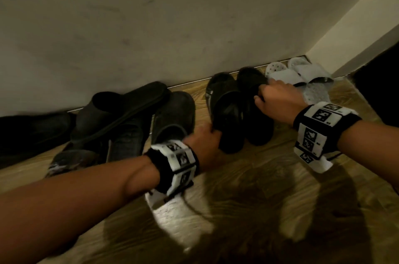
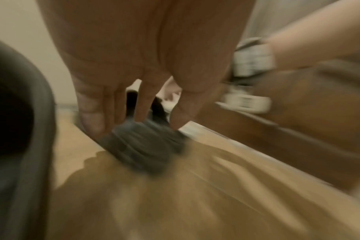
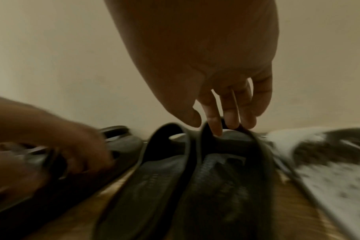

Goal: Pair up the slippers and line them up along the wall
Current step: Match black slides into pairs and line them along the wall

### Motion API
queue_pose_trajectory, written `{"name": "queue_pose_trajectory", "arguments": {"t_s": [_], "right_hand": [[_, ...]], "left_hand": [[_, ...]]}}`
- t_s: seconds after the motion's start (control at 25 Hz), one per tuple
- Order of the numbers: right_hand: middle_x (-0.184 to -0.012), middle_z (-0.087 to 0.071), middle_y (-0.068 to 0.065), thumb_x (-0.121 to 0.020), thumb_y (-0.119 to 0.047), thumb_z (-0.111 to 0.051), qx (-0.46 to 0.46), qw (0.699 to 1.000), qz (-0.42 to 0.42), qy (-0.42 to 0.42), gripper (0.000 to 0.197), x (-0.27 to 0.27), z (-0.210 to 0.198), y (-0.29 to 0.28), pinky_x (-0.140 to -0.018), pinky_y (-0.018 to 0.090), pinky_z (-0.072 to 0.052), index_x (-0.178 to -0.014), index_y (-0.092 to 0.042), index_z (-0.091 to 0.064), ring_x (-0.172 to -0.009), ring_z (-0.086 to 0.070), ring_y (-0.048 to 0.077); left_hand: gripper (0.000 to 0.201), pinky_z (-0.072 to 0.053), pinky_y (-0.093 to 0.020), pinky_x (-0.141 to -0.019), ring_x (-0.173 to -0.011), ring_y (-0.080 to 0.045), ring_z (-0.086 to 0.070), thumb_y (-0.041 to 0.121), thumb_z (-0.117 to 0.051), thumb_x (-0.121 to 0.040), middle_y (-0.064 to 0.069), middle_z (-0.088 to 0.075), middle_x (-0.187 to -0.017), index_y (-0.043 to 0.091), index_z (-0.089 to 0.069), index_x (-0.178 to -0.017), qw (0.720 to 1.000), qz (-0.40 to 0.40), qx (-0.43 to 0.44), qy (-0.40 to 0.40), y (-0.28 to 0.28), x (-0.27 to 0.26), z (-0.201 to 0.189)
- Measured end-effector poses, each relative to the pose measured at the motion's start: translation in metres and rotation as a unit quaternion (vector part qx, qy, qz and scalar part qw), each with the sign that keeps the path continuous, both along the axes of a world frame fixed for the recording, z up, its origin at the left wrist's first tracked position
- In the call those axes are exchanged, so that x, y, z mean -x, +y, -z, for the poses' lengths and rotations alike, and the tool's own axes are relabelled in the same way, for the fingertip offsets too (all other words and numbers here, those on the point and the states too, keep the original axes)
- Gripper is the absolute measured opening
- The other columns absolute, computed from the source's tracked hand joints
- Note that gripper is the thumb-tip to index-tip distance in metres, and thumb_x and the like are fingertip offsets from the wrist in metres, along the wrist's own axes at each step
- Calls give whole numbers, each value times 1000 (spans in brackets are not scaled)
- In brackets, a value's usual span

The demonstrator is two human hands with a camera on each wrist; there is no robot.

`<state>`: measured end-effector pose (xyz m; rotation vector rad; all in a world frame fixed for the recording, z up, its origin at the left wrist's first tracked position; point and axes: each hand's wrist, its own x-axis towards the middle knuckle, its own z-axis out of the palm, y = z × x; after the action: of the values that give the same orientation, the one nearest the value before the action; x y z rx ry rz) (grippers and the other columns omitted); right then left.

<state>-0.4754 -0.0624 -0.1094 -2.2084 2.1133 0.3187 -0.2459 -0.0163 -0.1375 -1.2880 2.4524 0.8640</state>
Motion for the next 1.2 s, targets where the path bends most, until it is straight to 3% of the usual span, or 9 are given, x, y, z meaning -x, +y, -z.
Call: {"name": "queue_pose_trajectory", "arguments": {"t_s": [0.12, 0.24, 0.44, 0.56, 0.68, 0.8, 0.96, 1.04, 1.2], "right_hand": [[-104, -62, 15, -95, -37, -46, -26, 997, -37, -67, 32, -47, -12, 7, -79, 40, -47, -103, -10, -62, -93, -60, 34], [-97, -65, 7, -95, -41, -46, -136, 982, -73, -105, 28, -93, -17, 18, -74, 36, -50, -97, -18, -61, -85, -60, 23], [-94, -65, 5, -94, -46, -46, -181, 969, -161, -41, 31, -162, -20, 45, -69, 33, -48, -95, -19, -60, -79, -58, 22], [-97, -65, 4, -94, -48, -46, -196, 960, -201, -13, 31, -189, -23, 66, -71, 34, -50, -98, -21, -60, -87, -62, 23], [-93, -62, -1, -93, -50, -46, -198, 949, -244, -4, 29, -221, -29, 86, -71, 37, -53, -96, -24, -60, -81, -59, 18], [-95, -62, -3, -94, -52, -44, -213, 936, -280, 2, 29, -257, -34, 99, -64, 32, -48, -97, -26, -58, -85, -60, 17], [-101, -64, -5, -93, -55, -43, -225, 917, -329, -16, 29, -296, -25, 109, -73, 32, -50, -101, -31, -56, -93, -63, 16], [-96, -64, -11, -87, -67, -36, -205, 912, -352, -40, 37, -307, -16, 112, -71, 27, -50, -102, -37, -52, -88, -64, 10], [-84, -58, -21, -60, -92, -6, -197, 909, -365, -42, 66, -338, 7, 116, -64, 13, -47, -96, -52, -44, -76, -59, -4]], "left_hand": [[54, -48, -45, -91, -118, -38, -50, 37, -53, -89, -16, -40, -134, 12, -40, -136, 996, 80, -15, -37, 57, -37, -4], [62, -45, -44, -96, -122, -37, -47, 36, -51, -91, -16, -38, -137, 14, -29, -144, 993, 89, -17, -77, 82, -77, -10], [53, -48, -44, -94, -118, -37, -50, 35, -53, -89, -16, -43, -131, 12, -40, -135, 995, -13, -12, -97, 106, -156, -32], [53, -47, -46, -94, -119, -38, -49, 35, -54, -90, -17, -43, -130, 10, -40, -134, 991, -15, -30, -127, 116, -197, -44], [55, -45, -46, -96, -122, -37, -46, 35, -53, -91, -17, -42, -132, 10, -38, -137, 988, -17, -12, -156, 129, -230, -49], [57, -43, -44, -96, -122, -35, -46, 34, -55, -89, -15, -43, -133, 10, -37, -137, 986, -55, 15, -155, 144, -259, -47], [53, -44, -43, -96, -119, -35, -50, 34, -54, -87, -15, -47, -130, 9, -40, -131, 975, -189, 63, -98, 144, -307, -48], [48, -46, -41, -96, -116, -34, -54, 31, -53, -87, -15, -53, -126, 10, -44, -129, 938, -334, 88, -1, 136, -344, -50], [40, -47, -41, -97, -113, -34, -57, 24, -56, -85, -16, -60, -119, 7, -51, -121, 811, -568, 124, 64, 124, -443, -52]]}}
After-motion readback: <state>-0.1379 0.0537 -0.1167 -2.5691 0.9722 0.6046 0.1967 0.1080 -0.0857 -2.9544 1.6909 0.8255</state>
